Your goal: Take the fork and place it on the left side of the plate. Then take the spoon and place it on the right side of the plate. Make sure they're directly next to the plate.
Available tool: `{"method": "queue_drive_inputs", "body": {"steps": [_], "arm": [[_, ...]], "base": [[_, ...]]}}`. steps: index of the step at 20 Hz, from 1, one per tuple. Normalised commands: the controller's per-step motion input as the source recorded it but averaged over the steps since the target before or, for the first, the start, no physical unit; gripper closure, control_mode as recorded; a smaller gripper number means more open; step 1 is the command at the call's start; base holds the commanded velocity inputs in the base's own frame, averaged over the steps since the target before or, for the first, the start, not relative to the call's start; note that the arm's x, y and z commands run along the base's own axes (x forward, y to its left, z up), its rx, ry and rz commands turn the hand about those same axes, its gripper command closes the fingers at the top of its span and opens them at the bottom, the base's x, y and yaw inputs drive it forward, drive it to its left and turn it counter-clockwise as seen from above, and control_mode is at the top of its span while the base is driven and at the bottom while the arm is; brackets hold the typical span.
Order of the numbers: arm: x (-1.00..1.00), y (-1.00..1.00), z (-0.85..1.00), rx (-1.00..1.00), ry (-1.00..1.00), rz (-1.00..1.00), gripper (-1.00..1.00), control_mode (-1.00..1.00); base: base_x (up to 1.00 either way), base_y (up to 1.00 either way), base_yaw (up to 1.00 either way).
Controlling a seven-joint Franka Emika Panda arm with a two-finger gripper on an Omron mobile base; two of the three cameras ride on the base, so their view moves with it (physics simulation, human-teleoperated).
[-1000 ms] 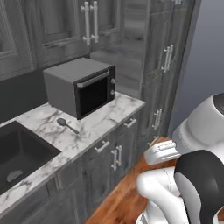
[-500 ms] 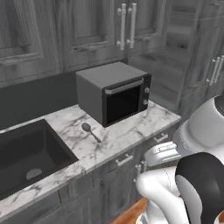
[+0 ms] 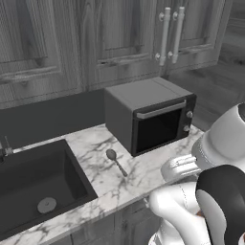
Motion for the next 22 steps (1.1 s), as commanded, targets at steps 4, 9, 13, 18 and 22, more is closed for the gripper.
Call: {"method": "queue_drive_inputs", "body": {"steps": [4, 9, 13, 18, 22], "arm": [[0.41, 0.00, -0.25, 0.02, 0.00, 0.10, -1.00, -1.00], [0.93, 0.01, -0.46, 0.01, 0.01, 0.21, -1.00, -1.00], [0.74, 0.17, -0.55, 0.00, 0.03, 0.20, -1.00, -1.00], [0.35, 0.49, -0.43, -0.03, 0.00, 0.05, -1.00, -1.00], [0.27, 0.44, -0.23, -0.03, 0.00, -0.05, -1.00, -1.00]], "base": [[0.36, 0.00, 0.09], [0.00, 0.00, 0.00], [0.00, 0.00, 0.00], [0.00, 0.00, 0.00], [0.00, 0.00, 0.00]]}}
